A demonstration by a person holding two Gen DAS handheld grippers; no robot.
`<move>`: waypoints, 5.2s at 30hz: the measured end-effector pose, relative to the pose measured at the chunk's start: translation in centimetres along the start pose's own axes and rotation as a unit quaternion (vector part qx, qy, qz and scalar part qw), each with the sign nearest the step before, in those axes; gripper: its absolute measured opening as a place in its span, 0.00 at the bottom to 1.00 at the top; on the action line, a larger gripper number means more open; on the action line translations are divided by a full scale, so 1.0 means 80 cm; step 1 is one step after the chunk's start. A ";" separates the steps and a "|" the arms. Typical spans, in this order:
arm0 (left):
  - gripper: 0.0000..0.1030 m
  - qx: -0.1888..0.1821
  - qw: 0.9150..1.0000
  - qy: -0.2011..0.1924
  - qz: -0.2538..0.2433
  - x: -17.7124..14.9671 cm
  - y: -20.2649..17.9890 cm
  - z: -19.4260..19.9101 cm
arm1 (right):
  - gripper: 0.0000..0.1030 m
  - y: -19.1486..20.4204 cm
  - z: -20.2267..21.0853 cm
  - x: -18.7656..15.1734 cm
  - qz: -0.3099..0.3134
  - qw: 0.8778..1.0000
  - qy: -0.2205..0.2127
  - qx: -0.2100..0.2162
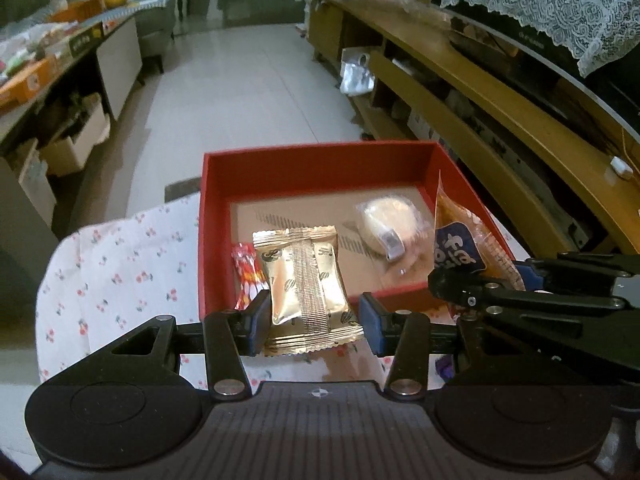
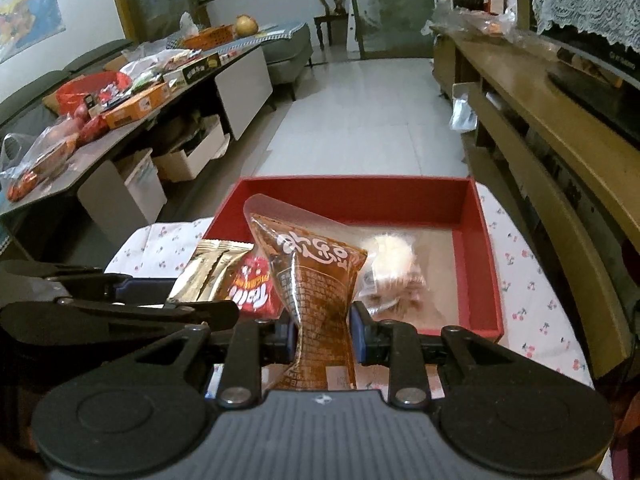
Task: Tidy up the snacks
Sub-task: 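Carry both packets over the red box, then open both grippers to drop the packets into the red box, then grasp the white noodle-snack bag with left gripper while right grasps the blue wafer bar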
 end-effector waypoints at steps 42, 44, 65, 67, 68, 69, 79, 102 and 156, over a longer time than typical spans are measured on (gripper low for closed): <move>0.52 0.076 0.997 0.004 0.001 0.042 0.009 -0.081 | 0.40 -0.011 -0.099 0.043 0.050 0.998 -0.013 -0.047; 0.52 0.079 0.997 0.011 0.002 0.040 0.011 -0.088 | 0.40 -0.011 -0.108 0.041 0.051 0.998 -0.008 -0.046; 0.58 0.108 0.993 0.039 0.002 0.026 0.016 -0.120 | 0.46 -0.015 -0.144 0.035 0.072 0.996 -0.011 -0.051; 0.62 0.111 0.993 0.039 0.001 0.026 0.017 -0.119 | 0.46 -0.016 -0.144 0.035 0.071 0.996 -0.010 -0.054; 0.63 0.109 0.993 0.038 0.002 0.027 0.017 -0.118 | 0.46 -0.016 -0.144 0.035 0.070 0.996 -0.009 -0.056; 0.64 0.107 0.994 0.037 0.002 0.027 0.017 -0.117 | 0.46 -0.016 -0.142 0.036 0.070 0.996 -0.009 -0.058; 0.72 0.093 0.995 0.018 0.021 0.033 0.025 -0.092 | 0.54 -0.011 -0.114 0.050 0.070 0.995 -0.027 -0.069; 0.83 0.058 0.997 0.000 0.055 -0.006 0.039 -0.009 | 0.68 0.002 -0.033 0.012 0.082 0.994 -0.019 -0.065; 0.58 0.002 0.983 0.106 0.148 -0.129 0.063 -0.016 | 0.92 -0.069 -0.060 -0.113 0.024 0.984 0.167 -0.051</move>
Point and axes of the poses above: each gripper's, at about its wrist camera, not at the fingertips, and z roughly against the way its jaws point, y to its left, x to its top, the point moved 1 cm from there along -z, roughly the way its jaws point
